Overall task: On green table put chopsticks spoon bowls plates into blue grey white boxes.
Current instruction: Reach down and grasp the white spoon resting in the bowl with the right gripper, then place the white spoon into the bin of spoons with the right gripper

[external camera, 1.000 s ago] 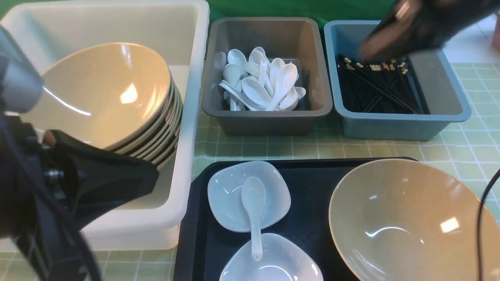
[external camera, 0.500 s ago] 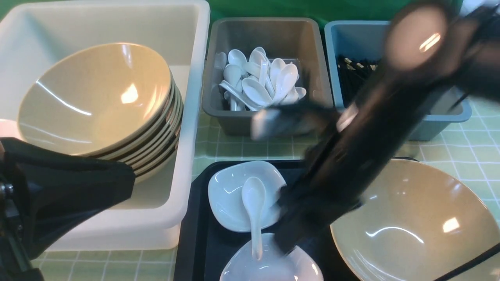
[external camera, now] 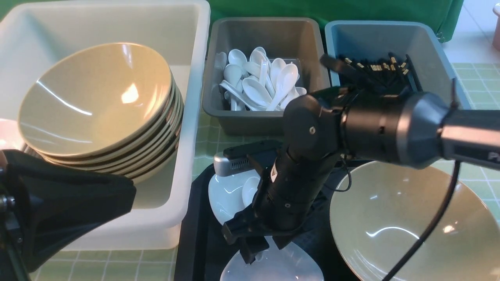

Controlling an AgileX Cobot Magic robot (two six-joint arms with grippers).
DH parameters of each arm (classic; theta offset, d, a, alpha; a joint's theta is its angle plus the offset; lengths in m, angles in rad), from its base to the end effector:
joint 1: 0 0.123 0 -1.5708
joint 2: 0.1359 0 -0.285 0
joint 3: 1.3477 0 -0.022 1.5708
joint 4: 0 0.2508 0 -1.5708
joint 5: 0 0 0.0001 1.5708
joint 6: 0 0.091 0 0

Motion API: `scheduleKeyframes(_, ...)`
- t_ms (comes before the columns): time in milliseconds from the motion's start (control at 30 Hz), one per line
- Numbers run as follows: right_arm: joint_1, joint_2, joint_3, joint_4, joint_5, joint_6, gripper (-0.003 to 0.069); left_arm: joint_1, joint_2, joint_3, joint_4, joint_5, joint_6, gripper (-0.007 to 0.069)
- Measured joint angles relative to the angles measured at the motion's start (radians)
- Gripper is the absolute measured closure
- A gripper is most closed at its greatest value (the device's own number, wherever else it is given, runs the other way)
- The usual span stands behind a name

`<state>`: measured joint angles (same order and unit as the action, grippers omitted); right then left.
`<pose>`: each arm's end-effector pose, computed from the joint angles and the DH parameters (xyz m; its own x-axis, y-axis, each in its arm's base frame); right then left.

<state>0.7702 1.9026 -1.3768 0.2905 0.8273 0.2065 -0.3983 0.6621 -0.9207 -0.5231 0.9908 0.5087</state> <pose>0.2689 0.2876 0.2065 -0.9127 -0.3473 -0.2155 -0.4012 0.8619 0.3101 0.0762 -0.0734 0.3875 -0.3571 0.3486 -0.8666 0.7625 0.6446 -0.0549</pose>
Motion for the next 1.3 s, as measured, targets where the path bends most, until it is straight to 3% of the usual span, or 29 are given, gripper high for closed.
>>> scheduleKeyframes(67, 0.0, 0.007, 0.0, 0.0, -0.006, 0.001, 0.0195, 0.0, 0.0, 0.0, 0.0, 0.0, 0.0, 0.0626)
scheduleKeyframes(200, 0.0, 0.015, 0.0, 0.0, -0.007, 0.002, 0.0285, 0.0, 0.0, 0.0, 0.0, 0.002, 0.003, 0.0626)
scheduleKeyframes(267, 0.0, 0.015, 0.0, 0.002, -0.007, 0.005, 0.0375, 0.0, 0.0, 0.0, 0.0, 0.003, 0.003, 0.0626)
scheduleKeyframes(300, 0.0, 0.015, 0.0, 0.002, -0.007, 0.005, 0.0386, 0.0, 0.0, 0.0, 0.0, 0.003, 0.003, 0.0626)
scheduleKeyframes(333, 0.0, 0.014, 0.0, 0.009, -0.007, 0.006, 0.0474, 0.0, 0.0, 0.0, 0.0, 0.003, 0.002, 0.0626)
scheduleKeyframes(400, 0.0, 0.007, 0.0, 0.017, -0.006, 0.009, 0.0537, 0.0, 0.0, 0.0, 0.0, 0.003, 0.002, 0.0626)
scheduleKeyframes(600, -0.011, -0.044, 0.0, 0.021, 0.009, 0.025, 0.0532, 0.0, 0.0, 0.0, 0.0, 0.004, 0.002, 0.0626)
scheduleKeyframes(900, -0.177, -0.136, -0.061, 0.022, 0.046, -0.004, 0.0532, 0.0, 0.0, 0.0, 0.0, 0.004, 0.001, 0.0626)
scheduleKeyframes(1133, -0.328, -0.078, -0.251, 0.019, -0.149, -0.037, 0.0532, 0.0, 0.0, 0.0, 0.0, 0.004, 0.0, 0.0626)
scheduleKeyframes(1300, -0.38, 0.081, -0.446, 0.02, -0.172, -0.048, 0.0524, 0.0, 0.0, 0.0, 0.0, 0.003, 0.0, 0.0626)
